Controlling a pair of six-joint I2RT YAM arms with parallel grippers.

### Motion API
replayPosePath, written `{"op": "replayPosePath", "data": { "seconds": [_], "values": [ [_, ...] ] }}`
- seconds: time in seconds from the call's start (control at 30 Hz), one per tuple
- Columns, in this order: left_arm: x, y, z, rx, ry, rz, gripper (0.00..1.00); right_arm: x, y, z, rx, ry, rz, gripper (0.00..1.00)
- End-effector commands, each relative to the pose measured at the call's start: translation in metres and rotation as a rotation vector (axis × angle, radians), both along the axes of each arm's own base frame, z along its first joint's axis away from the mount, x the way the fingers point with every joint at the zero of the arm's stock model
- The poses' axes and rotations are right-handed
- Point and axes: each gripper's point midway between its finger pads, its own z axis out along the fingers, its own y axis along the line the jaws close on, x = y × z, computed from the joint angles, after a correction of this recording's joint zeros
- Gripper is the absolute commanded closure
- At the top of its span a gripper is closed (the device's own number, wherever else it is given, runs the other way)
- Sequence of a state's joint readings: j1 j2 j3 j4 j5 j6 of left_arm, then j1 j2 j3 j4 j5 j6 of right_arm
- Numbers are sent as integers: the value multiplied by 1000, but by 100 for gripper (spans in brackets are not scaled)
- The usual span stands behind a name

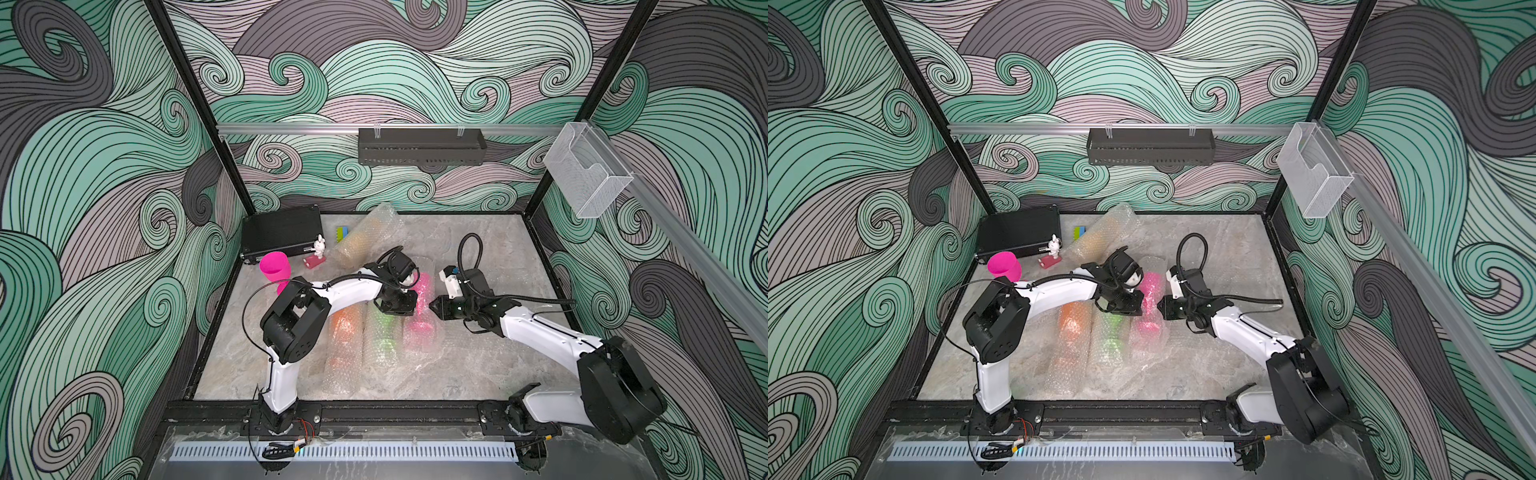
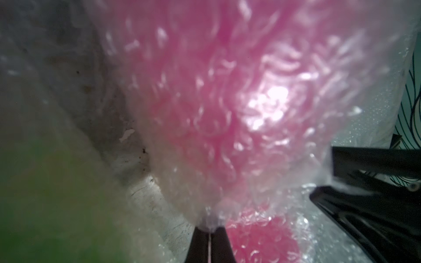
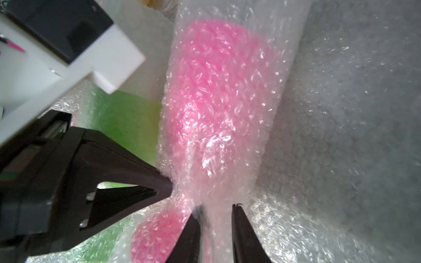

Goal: Unpack wine glasses from bubble wrap
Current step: Unwrap the bubble wrap.

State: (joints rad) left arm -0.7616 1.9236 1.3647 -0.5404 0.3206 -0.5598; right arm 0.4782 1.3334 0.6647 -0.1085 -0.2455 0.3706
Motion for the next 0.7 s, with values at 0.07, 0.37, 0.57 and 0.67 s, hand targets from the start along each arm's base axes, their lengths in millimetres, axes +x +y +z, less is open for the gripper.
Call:
{"op": "replayPosePath", "data": {
  "seconds": [0.07,0.37,0.57,0.67],
  "values": [
    [4,-3,33,-35,-56,11,100,3,-7,-1,-38,-13,-14,73],
    [-2,-14,46,-79,-67,-4,100,9,-2,-6,-33,-3,-19,63],
    [-7,-20,54,-96,-83,-23,100,20,-9,-6,-83,-21,-51,58],
    [-8,-18,54,-81,-90,-29,100,26,-11,-4,-107,-38,-60,59]
  ]
}}
